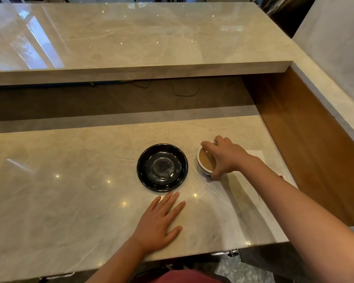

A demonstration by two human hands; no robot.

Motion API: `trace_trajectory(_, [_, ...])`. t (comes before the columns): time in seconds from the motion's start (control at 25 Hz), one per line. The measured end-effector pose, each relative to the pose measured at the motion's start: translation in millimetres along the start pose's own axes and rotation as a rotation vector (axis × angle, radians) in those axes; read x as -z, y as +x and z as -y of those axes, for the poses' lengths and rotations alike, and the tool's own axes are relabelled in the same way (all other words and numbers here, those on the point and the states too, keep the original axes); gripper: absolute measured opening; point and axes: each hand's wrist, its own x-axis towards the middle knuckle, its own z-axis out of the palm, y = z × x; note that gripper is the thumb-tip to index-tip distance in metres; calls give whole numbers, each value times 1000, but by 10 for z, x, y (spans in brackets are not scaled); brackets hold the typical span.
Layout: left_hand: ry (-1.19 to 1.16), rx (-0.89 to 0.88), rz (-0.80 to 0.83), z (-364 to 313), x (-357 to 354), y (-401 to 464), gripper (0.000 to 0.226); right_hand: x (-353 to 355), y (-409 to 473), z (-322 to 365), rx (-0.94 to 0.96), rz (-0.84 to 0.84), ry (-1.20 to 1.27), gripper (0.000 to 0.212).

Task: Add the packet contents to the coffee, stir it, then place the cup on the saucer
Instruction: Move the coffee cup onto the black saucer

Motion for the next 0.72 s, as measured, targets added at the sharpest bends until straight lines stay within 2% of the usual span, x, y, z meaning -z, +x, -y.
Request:
trace_trajectory(0.36, [-16, -21, -12, 27, -2, -3, 65, 90, -166, 252, -10, -171, 54, 100])
trace_trajectory(0.56, [-27, -11, -22, 16, 2, -9, 63, 335, -150, 654, 100, -236, 55, 101])
trace_trajectory(0.72, [-21, -8, -28, 7, 1, -9, 63, 379, -40, 944, 180, -222, 58, 101])
